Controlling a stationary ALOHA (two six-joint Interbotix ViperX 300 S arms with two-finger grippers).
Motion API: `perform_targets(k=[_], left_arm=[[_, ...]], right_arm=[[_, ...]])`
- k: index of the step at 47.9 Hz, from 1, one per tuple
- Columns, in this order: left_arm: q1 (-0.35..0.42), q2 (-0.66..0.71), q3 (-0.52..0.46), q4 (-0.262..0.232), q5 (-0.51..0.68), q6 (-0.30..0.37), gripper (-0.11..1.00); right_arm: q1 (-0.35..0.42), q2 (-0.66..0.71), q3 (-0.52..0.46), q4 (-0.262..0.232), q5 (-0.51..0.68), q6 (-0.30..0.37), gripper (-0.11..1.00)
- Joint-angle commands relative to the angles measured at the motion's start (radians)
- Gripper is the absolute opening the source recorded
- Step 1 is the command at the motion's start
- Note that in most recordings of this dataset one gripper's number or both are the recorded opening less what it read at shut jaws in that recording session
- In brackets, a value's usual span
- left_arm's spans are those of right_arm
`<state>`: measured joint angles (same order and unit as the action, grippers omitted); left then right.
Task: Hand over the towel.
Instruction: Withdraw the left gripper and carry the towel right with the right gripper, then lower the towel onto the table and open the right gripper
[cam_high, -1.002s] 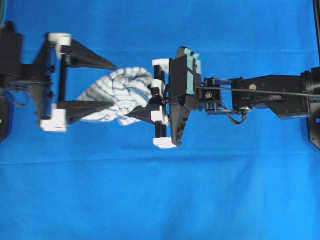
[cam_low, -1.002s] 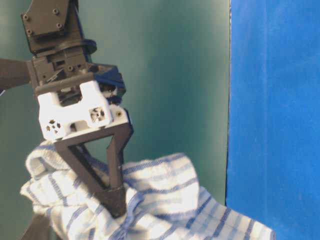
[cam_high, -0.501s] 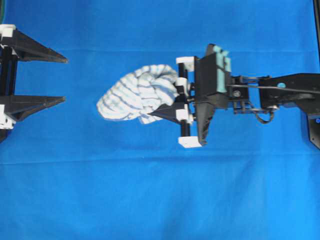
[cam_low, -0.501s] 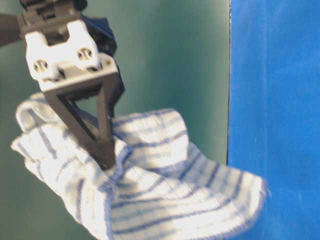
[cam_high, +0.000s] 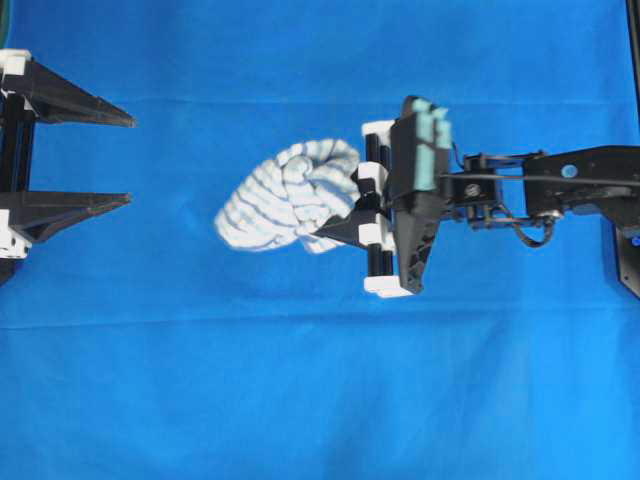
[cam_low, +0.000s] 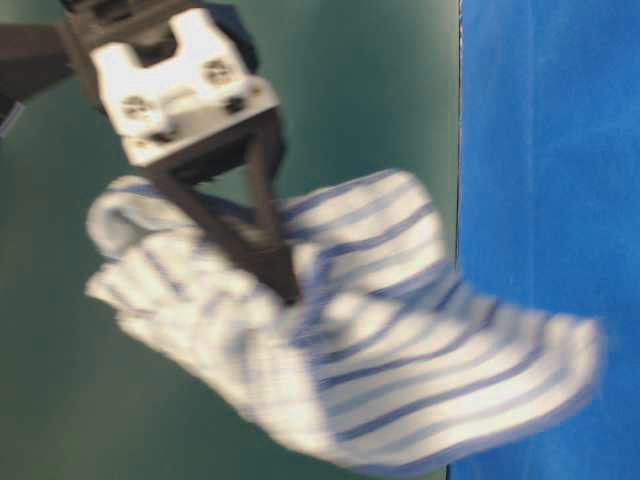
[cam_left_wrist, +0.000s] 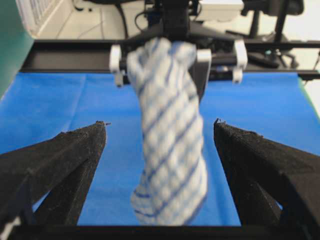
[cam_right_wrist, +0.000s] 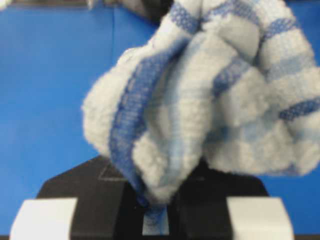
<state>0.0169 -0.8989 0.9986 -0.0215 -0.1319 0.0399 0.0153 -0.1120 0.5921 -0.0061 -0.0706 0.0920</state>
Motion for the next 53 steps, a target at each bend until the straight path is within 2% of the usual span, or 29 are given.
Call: perform_targets(k=[1,11,29,51,53], left_arm=[[0.0,0.008,-0.012,-0.002,-0.006,0.002,0.92],[0.0,0.018,-0.011,-0.002,-0.009,0.002,0.92],[0.002,0.028,-0.011,-0.002,-0.009,0.009,0.92],[0.002,0.028,-0.006,-0.002,-0.012,0.012,0.92],[0.0,0.028,-0.006,-0.002,-0.014,0.014,0.92]], right_arm=[[0.0,0.026,-0.06,0.002,0.129,0.002,0.12],[-0.015,0.173,-0.132,0.0,0.325,0.0,0.12],[-0.025,0.319,-0.147,0.003,0.304,0.018,0.12],[-0.025,0.328,-0.152,0.005,0.313,0.021,0.13],[-0.025,0.327,-0.152,0.005,0.314,0.021,0.19]])
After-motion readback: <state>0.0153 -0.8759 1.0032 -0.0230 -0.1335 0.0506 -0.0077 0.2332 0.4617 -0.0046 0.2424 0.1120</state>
